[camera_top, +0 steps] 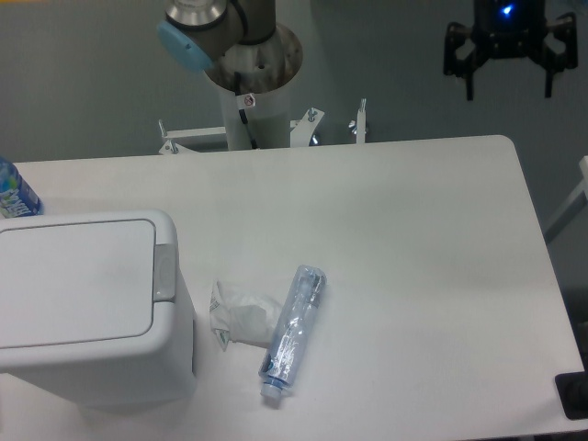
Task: Open the trash can
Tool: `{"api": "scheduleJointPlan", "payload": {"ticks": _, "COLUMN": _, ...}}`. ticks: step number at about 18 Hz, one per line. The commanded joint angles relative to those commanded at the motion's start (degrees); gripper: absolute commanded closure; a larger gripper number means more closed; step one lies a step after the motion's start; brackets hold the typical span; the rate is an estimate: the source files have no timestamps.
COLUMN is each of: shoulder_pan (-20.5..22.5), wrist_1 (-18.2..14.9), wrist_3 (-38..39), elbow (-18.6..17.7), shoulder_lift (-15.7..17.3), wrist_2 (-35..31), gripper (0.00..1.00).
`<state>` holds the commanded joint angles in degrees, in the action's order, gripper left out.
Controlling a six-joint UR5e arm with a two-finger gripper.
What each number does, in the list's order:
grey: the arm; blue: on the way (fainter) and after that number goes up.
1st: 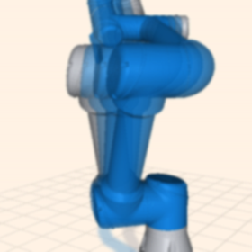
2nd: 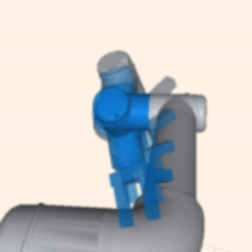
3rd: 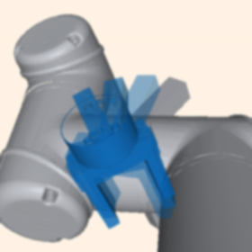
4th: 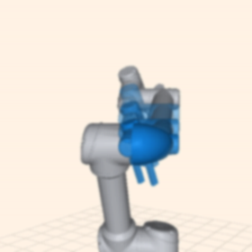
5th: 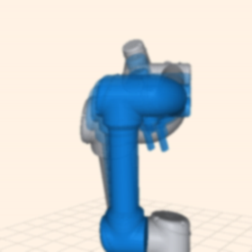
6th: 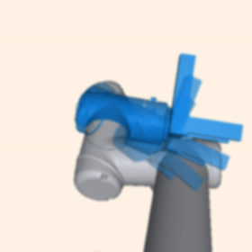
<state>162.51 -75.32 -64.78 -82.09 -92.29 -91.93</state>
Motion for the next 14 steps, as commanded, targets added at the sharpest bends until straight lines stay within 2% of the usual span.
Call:
{"api": "scheduleJointPlan", "payload": {"ticks": 10, "shoulder_pan": -0.1, "wrist_1": 0.5, "wrist_3": 1.8, "elbow": 0.4, "shoulder_lift": -0.4, "wrist_2": 1.3, "gripper": 0.0}}
{"api": "scheduleJointPlan", "payload": {"ticks": 13, "shoulder_pan": -1.0, "wrist_1": 1.0, "wrist_3": 9.2, "elbow": 1.1, "shoulder_lift": -1.7, "wrist_2": 5.2, "gripper": 0.0}}
{"api": "scheduleJointPlan", "payload": {"ticks": 14, "shoulder_pan": -1.3, "wrist_1": 2.4, "wrist_3": 12.2, "elbow": 1.2, "shoulder_lift": -2.1, "wrist_2": 6.6, "gripper": 0.0}}
